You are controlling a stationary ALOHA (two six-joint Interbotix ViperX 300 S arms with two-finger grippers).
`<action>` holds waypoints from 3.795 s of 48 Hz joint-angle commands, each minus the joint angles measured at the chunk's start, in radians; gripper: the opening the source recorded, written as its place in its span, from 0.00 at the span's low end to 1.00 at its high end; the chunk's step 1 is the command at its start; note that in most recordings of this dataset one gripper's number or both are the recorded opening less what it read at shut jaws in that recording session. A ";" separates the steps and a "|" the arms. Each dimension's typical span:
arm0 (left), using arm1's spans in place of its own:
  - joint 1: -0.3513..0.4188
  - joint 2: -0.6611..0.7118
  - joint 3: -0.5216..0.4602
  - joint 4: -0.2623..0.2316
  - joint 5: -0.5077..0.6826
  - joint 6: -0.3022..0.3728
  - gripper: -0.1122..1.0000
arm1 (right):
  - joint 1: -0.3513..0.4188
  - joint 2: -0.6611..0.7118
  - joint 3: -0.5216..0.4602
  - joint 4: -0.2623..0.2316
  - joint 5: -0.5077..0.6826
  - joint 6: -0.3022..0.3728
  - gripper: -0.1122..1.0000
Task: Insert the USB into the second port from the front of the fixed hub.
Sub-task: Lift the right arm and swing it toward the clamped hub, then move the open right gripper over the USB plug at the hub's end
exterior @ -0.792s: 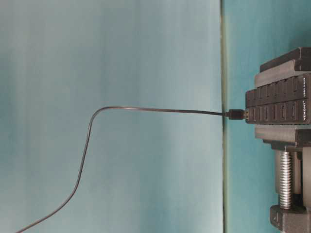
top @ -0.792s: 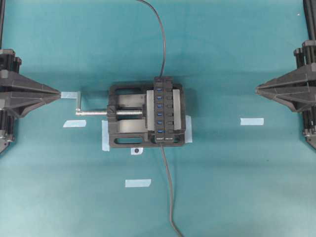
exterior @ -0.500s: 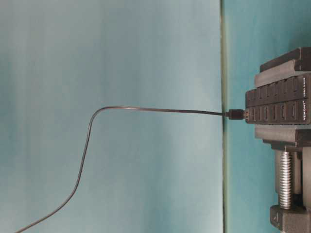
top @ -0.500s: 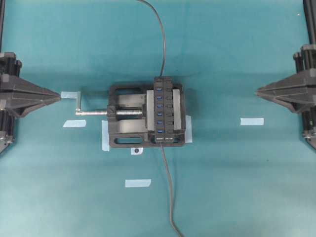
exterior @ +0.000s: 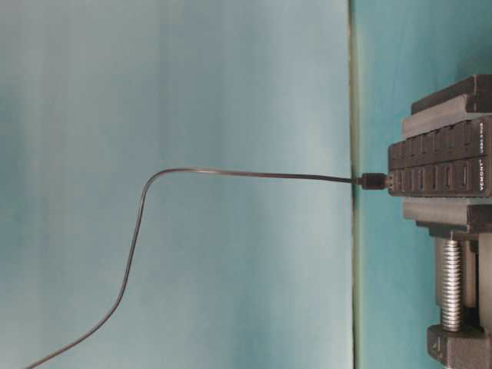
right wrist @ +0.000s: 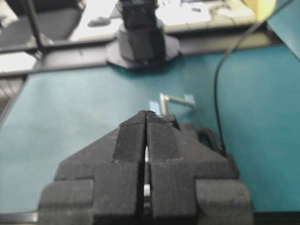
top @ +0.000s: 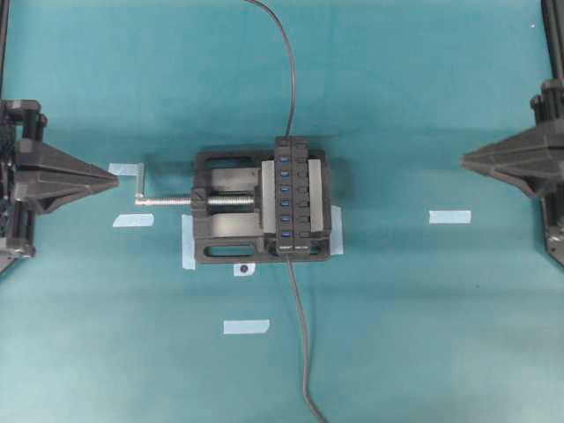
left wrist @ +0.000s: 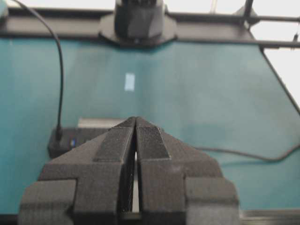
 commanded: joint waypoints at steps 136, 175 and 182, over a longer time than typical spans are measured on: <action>-0.003 0.091 -0.055 0.000 0.198 -0.023 0.10 | -0.163 0.979 -0.572 -0.146 0.278 -0.002 0.09; -0.003 0.091 -0.055 0.002 0.199 -0.026 0.10 | -0.163 1.008 -0.609 -0.146 0.304 0.005 0.55; -0.003 0.091 -0.054 0.002 0.199 -0.026 0.10 | -0.163 1.009 -0.611 -0.146 0.301 0.003 0.88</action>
